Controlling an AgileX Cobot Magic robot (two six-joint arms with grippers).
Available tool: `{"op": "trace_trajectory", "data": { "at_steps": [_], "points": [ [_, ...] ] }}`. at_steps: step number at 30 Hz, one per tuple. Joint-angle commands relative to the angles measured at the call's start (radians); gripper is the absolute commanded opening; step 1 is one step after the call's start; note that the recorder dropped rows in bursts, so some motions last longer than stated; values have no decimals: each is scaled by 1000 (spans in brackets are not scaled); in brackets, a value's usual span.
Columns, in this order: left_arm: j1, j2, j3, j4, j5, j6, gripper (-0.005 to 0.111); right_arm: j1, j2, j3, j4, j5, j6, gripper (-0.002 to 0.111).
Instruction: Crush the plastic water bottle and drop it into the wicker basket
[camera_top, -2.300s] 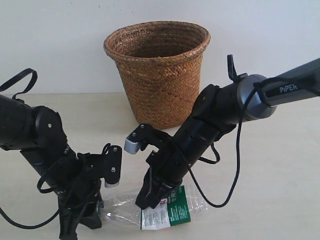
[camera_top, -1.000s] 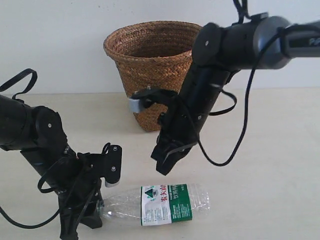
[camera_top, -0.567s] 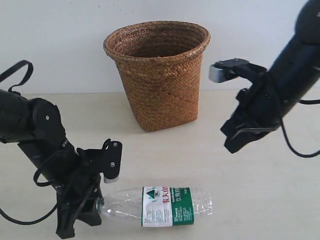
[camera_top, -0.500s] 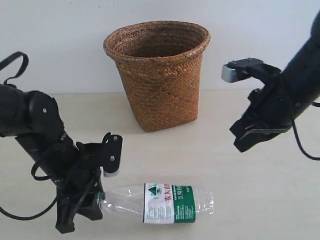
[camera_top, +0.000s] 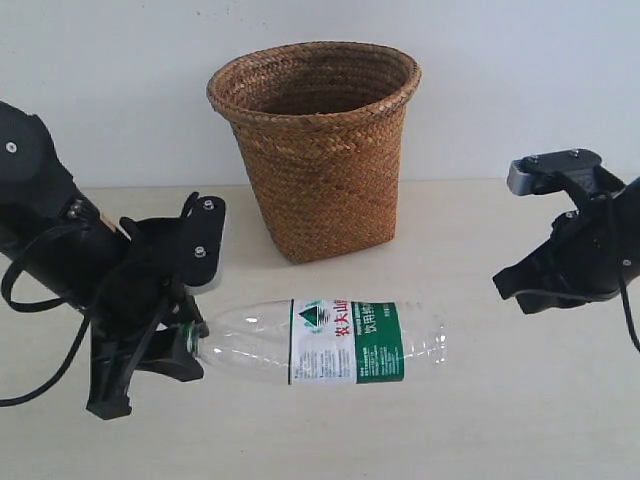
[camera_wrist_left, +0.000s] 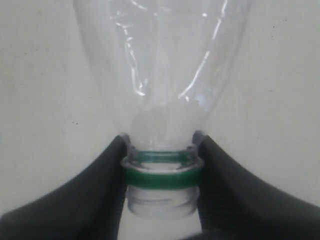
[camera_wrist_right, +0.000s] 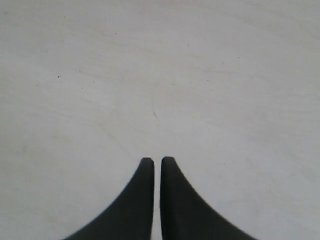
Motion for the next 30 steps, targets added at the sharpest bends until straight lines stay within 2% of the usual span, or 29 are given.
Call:
{"op": "trace_trajectory", "data": {
  "at_steps": [1,8,10,11,12,14,15,17,19,23,25,26,27,28,29,30],
  "points": [
    [-1,-39,-47,-17,10,-17,4,-7,-7,40,39,-27,2,0],
    [11,-45,-244,-50,-4,-48,4,-7,-7,84,62,-56,-2,0],
    [53,-24,-336,-45,-86,-48,4,-7,-7,100,75,-90,-9,0],
    [72,-1,-378,-52,-216,-48,4,-7,-7,106,81,-99,-17,0],
    [75,43,-410,-73,-432,-48,8,-5,-7,109,83,-101,-19,0],
    [75,102,-462,-58,-570,-6,31,-3,-7,109,90,-100,-19,0],
    [75,154,-515,-58,-593,-8,60,1,-7,109,90,-106,-19,0],
    [77,227,-585,-58,-589,-33,98,2,-7,109,103,-96,-23,0],
    [81,256,-611,-58,-604,-33,109,2,-7,124,111,-92,-28,0],
    [82,228,-613,-58,-597,-42,100,2,-7,149,118,-163,-36,0],
    [84,191,-613,-58,-515,-69,84,2,-7,149,118,-179,-38,0],
    [90,170,-613,-56,-421,-105,66,2,-7,149,118,-193,-38,0],
    [93,162,-613,-56,-360,-130,53,2,-7,149,119,-203,-38,0],
    [106,149,-613,-29,-245,-186,24,2,-7,149,131,-227,-34,0],
    [111,144,-613,-5,-183,-215,8,2,-7,146,141,-237,-34,0],
    [118,139,-613,15,-124,-233,5,2,-7,135,143,-235,-34,0]
  ]
}}
